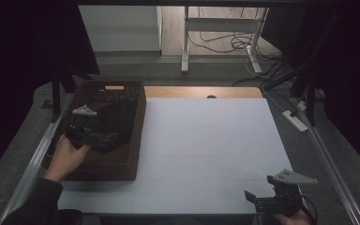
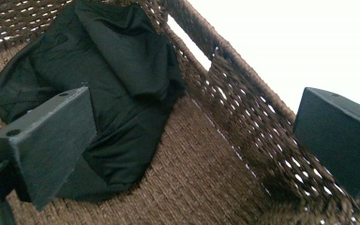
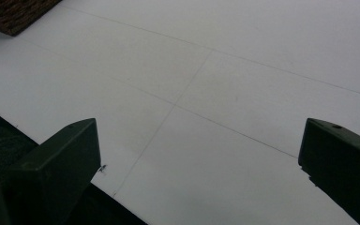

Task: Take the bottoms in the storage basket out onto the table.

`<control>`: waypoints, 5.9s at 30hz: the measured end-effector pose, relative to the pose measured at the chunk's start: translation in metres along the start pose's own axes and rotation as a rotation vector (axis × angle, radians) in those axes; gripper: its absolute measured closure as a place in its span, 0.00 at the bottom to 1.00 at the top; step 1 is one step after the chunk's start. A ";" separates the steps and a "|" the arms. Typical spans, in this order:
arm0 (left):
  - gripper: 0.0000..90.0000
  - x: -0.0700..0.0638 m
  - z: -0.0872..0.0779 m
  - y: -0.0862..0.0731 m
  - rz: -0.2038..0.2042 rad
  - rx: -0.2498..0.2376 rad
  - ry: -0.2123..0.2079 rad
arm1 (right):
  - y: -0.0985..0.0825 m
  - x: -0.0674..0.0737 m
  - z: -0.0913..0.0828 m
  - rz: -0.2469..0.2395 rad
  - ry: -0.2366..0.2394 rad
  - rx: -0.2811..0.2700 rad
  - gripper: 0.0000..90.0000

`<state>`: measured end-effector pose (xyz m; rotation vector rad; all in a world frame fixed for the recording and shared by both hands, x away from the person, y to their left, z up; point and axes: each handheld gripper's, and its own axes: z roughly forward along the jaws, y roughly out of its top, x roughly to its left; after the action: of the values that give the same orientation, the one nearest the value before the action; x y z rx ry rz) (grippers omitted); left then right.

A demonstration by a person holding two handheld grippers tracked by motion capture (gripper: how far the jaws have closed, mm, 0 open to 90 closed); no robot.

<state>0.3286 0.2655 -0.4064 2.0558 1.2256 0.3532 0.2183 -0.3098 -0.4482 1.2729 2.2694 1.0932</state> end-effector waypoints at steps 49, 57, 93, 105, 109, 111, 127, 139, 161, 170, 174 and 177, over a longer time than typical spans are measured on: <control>0.00 0.070 0.091 0.048 -0.024 0.110 0.010 | 0.000 -0.002 0.001 0.014 0.005 0.000 0.00; 0.00 0.082 0.117 0.044 -0.037 0.181 0.026 | 0.001 -0.002 0.001 0.015 0.011 0.002 0.00; 0.74 0.092 0.157 0.031 -0.100 0.439 0.018 | 0.001 0.000 0.002 -0.007 0.024 0.010 0.00; 0.83 0.091 0.153 0.038 -0.106 0.467 -0.002 | 0.000 -0.001 0.001 -0.001 0.022 0.009 0.00; 0.83 0.084 0.149 0.041 -0.039 0.461 0.019 | 0.000 -0.001 0.001 -0.002 0.022 0.008 0.00; 0.84 0.081 0.147 0.042 -0.002 0.461 0.034 | 0.000 -0.001 0.001 -0.002 0.022 0.009 0.00; 0.84 0.084 0.106 0.049 -0.032 0.263 -0.017 | 0.001 -0.001 0.002 -0.001 0.022 0.010 0.00; 0.84 0.084 0.072 0.057 -0.025 0.164 -0.044 | 0.001 -0.001 0.002 -0.005 0.020 0.012 0.00; 0.84 0.079 0.025 0.073 -0.007 0.063 -0.043 | 0.001 0.000 0.002 -0.005 0.018 0.015 0.00; 0.84 0.077 0.005 0.083 0.005 0.033 -0.031 | 0.001 0.000 0.002 -0.006 0.017 0.016 0.00; 0.84 0.075 -0.004 0.086 0.009 0.017 -0.030 | 0.001 0.000 0.002 -0.006 0.017 0.014 0.00; 0.84 0.074 -0.010 0.089 0.009 0.006 -0.032 | 0.001 0.000 0.002 -0.005 0.017 0.014 0.00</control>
<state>0.4194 0.3061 -0.3463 2.0652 1.1999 0.3207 0.2206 -0.3085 -0.4487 1.2668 2.2953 1.0918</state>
